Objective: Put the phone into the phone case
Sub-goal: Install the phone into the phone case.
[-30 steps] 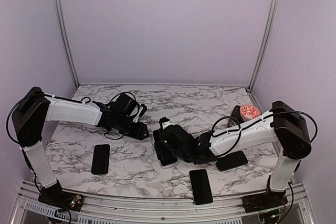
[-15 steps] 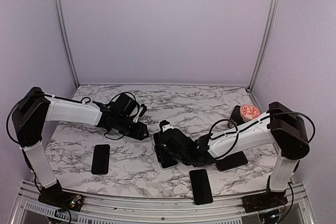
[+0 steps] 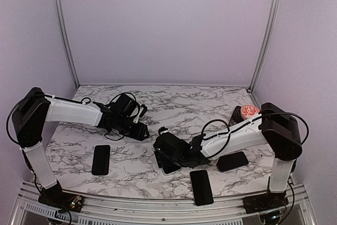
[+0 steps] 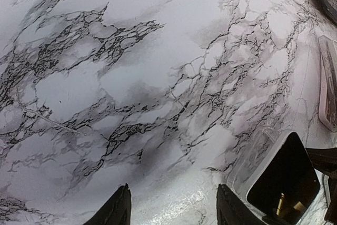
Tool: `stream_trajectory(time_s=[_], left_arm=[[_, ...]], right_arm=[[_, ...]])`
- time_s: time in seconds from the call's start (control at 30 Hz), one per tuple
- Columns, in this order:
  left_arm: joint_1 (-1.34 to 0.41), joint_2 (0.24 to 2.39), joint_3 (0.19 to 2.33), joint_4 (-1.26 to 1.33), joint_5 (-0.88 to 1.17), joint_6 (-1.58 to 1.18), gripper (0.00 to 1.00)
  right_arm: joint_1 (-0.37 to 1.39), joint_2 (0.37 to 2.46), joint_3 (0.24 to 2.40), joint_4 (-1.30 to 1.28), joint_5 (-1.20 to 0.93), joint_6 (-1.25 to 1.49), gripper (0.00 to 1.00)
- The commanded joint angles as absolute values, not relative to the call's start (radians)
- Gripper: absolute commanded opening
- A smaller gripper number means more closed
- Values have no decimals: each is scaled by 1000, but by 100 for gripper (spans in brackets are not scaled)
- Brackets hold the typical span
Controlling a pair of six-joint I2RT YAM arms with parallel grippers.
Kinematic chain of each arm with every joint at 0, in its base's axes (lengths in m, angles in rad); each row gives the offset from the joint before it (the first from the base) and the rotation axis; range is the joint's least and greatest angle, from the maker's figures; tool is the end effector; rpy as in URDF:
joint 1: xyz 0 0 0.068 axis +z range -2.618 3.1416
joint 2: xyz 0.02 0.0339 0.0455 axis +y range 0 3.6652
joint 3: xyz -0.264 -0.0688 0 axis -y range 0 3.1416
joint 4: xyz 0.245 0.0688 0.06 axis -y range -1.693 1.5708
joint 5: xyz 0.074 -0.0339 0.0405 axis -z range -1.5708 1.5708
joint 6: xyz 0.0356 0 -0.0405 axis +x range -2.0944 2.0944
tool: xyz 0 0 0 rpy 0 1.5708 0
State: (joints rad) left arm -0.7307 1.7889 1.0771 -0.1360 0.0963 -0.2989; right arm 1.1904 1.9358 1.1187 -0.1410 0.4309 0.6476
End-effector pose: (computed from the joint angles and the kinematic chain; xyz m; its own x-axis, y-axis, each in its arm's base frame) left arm 0.2764 -0.2523 0.1746 -0.7432 0.2725 -0.6111 0.5157 0.8152 -0.2637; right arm 0.1574 0.3536 0.1355 -0.6974 -0.2678 -0.6648 -0.4185 0.9052 0.0744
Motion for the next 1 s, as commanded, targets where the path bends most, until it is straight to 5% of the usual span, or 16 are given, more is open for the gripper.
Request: stream_trajectory(time_s=[0.0, 0.43, 0.97], left_arm=[[-724, 1764, 1065, -121, 89, -292, 55], [-723, 1773, 1061, -121, 102, -296, 55], [-731, 1691, 985, -118, 120, -300, 58]], right_arm=[[1198, 1948, 1144, -255, 428, 706, 20], [1183, 1940, 1177, -264, 389, 704, 25], [1171, 1894, 1230, -343, 276, 648, 82]])
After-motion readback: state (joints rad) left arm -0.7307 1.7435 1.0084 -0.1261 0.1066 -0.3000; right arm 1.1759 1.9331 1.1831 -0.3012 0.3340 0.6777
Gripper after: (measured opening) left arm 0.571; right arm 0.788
